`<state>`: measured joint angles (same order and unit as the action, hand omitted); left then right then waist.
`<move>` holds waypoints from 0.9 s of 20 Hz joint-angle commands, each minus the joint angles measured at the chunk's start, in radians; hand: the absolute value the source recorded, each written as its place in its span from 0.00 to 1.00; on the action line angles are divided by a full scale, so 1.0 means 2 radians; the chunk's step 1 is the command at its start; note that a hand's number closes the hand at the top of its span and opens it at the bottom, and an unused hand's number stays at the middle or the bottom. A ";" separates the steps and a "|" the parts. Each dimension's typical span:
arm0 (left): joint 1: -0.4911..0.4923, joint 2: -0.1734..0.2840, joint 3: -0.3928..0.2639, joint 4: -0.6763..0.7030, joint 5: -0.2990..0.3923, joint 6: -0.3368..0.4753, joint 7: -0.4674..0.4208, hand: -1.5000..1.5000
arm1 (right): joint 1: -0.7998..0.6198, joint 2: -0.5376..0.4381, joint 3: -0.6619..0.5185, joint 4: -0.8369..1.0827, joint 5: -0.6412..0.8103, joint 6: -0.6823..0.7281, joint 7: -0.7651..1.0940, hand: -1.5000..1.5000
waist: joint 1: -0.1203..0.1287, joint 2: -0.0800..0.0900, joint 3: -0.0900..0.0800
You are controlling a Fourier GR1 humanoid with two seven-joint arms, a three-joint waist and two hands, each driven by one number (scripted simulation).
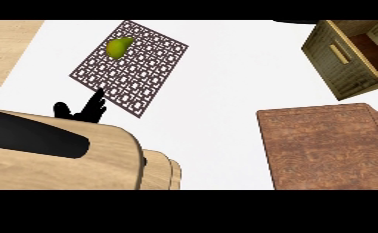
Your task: Pick the tomato from the cutting board and place it in the basket
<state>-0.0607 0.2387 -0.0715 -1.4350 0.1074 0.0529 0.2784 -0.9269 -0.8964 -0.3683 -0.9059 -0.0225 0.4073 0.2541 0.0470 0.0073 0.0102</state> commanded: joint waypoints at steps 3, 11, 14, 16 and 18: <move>0.051 -0.004 -0.003 0.040 -0.007 0.000 -0.003 0.50 | -0.019 -0.004 -0.003 0.089 0.017 0.001 -0.059 1.00 | 0.001 0.005 -0.005; 0.054 -0.010 -0.011 0.012 -0.002 -0.006 0.016 0.50 | 0.008 -0.045 0.046 0.134 0.118 -0.048 -0.138 1.00 | 0.006 0.006 -0.004; 0.037 -0.002 0.005 0.020 0.004 -0.007 0.022 0.50 | 0.000 -0.047 0.065 0.150 0.145 -0.055 -0.185 0.00 | 0.011 0.008 -0.004; 0.046 -0.006 -0.009 0.028 -0.009 -0.010 0.010 0.50 | 0.009 -0.051 0.058 0.175 0.145 -0.057 -0.226 0.00 | 0.008 0.008 -0.003; 0.049 -0.011 -0.008 0.026 -0.008 -0.005 0.013 0.50 | 0.000 -0.053 0.049 0.196 0.141 -0.058 -0.239 0.00 | 0.006 0.007 -0.004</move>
<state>-0.0668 0.2300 -0.0678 -1.4376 0.0944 0.0459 0.2820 -0.9144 -0.9833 -0.2646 -0.5853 0.2419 0.2949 -0.1386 0.0552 0.0139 0.0116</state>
